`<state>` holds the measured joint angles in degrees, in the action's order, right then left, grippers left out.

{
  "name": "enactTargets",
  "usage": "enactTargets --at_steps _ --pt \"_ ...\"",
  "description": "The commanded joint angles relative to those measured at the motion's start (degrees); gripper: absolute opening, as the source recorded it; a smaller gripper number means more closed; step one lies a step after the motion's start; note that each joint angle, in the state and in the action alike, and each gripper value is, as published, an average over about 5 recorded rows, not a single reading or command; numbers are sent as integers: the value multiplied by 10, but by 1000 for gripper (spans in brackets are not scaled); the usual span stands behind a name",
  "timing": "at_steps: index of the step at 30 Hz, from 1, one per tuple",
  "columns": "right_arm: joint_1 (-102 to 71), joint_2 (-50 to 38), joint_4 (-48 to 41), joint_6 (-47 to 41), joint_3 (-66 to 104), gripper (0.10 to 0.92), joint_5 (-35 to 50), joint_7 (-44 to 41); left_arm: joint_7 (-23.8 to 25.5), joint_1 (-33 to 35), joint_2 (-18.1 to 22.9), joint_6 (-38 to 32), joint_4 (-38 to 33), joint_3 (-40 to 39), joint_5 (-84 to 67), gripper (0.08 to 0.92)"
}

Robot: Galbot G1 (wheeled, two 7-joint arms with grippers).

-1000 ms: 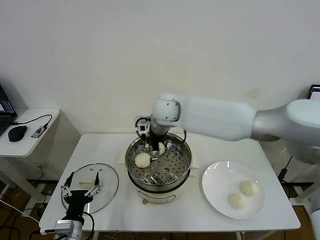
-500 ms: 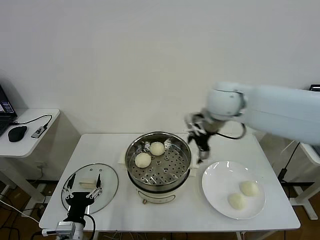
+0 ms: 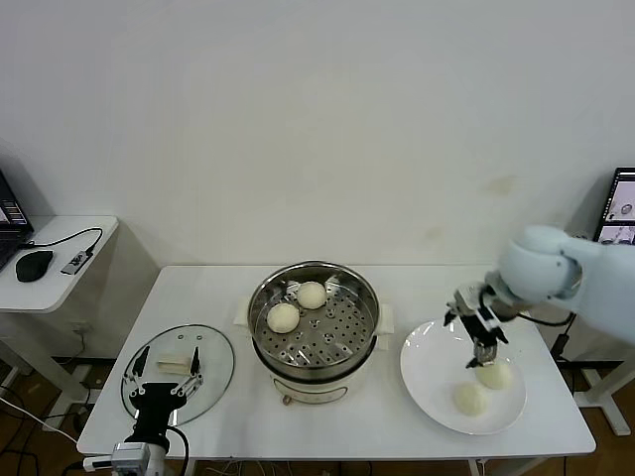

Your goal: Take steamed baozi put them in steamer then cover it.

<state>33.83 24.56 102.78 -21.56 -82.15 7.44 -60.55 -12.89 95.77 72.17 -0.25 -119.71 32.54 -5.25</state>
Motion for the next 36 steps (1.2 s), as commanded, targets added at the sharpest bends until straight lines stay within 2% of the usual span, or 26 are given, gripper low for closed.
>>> enactTargets --at_steps 1,9,32,36 --pt "-238 -54 -31 23 157 823 -82 20 0 1 1 2 3 -1 7 823" --pt "-338 -31 -66 25 228 823 -107 33 1 1 5 3 4 -2 11 823" --pt "-414 -8 -106 20 296 823 -127 52 0 8 13 -2 1 -3 14 823" --pt "-424 -6 -110 17 306 791 -128 54 0 8 14 -2 0 -3 15 823"
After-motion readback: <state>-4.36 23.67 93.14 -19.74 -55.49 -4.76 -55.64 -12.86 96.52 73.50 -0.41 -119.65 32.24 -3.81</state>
